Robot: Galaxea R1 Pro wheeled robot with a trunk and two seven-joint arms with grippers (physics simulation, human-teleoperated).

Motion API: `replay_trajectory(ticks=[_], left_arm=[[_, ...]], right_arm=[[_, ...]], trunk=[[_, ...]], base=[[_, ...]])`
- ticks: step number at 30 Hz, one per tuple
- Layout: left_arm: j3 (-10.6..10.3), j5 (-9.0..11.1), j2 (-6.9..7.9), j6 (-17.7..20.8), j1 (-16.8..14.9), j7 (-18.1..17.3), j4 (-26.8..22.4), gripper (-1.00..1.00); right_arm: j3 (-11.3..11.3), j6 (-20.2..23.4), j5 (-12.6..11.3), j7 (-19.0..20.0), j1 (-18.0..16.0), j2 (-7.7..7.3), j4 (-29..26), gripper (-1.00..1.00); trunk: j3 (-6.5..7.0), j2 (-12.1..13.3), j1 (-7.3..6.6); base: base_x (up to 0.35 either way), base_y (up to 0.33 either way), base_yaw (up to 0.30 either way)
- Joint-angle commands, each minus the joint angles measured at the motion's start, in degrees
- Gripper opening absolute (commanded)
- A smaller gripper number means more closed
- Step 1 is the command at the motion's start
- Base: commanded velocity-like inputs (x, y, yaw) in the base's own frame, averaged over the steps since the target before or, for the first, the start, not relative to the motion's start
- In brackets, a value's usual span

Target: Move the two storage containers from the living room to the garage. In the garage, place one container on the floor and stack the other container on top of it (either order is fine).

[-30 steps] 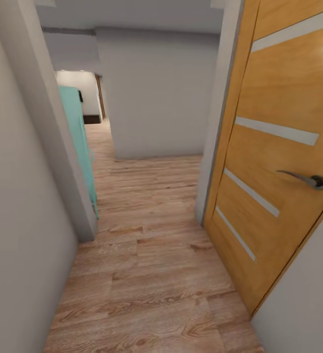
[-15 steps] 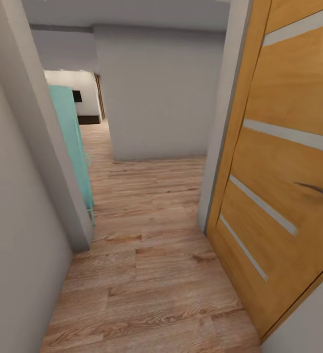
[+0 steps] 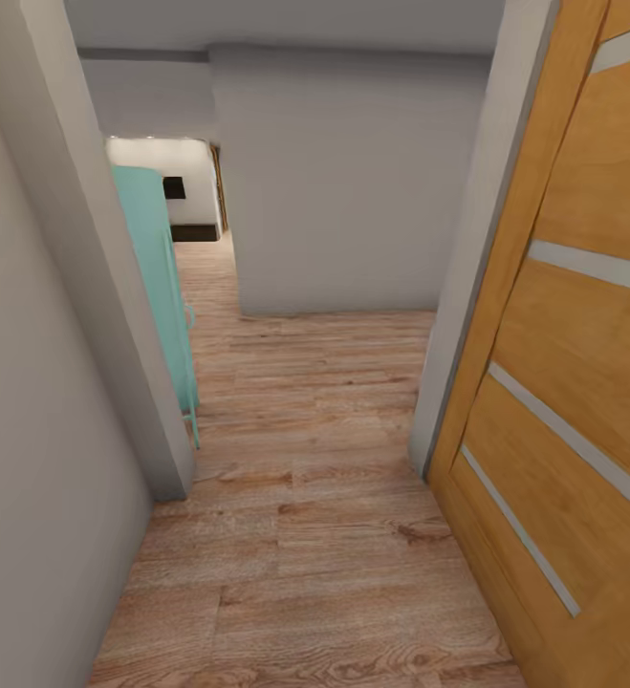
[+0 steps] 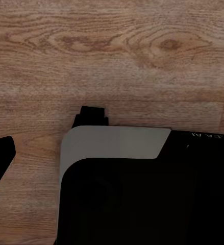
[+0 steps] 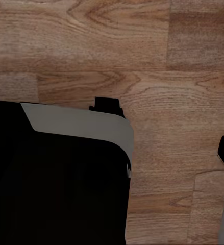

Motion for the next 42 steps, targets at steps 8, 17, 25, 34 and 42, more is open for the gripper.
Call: replay_trajectory(ticks=[8, 17, 25, 34, 42], left_arm=[[-0.1, 0.6, 0.0, 0.3, 0.0, -0.2, 0.0, 1.0], [-0.1, 0.6, 0.02, 0.3, 0.0, -0.2, 0.0, 1.0], [-0.1, 0.6, 0.04, 0.3, 0.0, -0.2, 0.0, 1.0], [-0.1, 0.6, 0.03, 0.3, 0.0, -0.2, 0.0, 1.0], [-0.1, 0.6, 0.01, 0.3, 0.0, -0.2, 0.0, 1.0]], right_arm=[[0.5, -0.3, -0.5, 0.0, -0.1, 0.06, 0.2, 1.0], [0.5, -0.3, -0.5, 0.0, -0.1, 0.05, 0.2, 1.0], [0.5, -0.3, -0.5, 0.0, -0.1, 0.07, 0.2, 1.0], [0.5, -0.3, -0.5, 0.0, -0.1, 0.08, 0.2, 1.0], [0.5, -0.3, -0.5, 0.0, -0.1, 0.08, 0.2, 1.0]], trunk=[[-0.05, 0.0, 0.03], [-0.05, 0.0, 0.03], [-0.05, 0.0, 0.03], [-0.25, 0.0, 0.03], [-0.3, 0.0, 0.03]], base=[[0.32, 0.0, 0.01], [0.32, 0.0, 0.0], [0.32, 0.0, 0.001], [0.32, 0.0, 0.143], [0.32, 0.0, 0.038]])
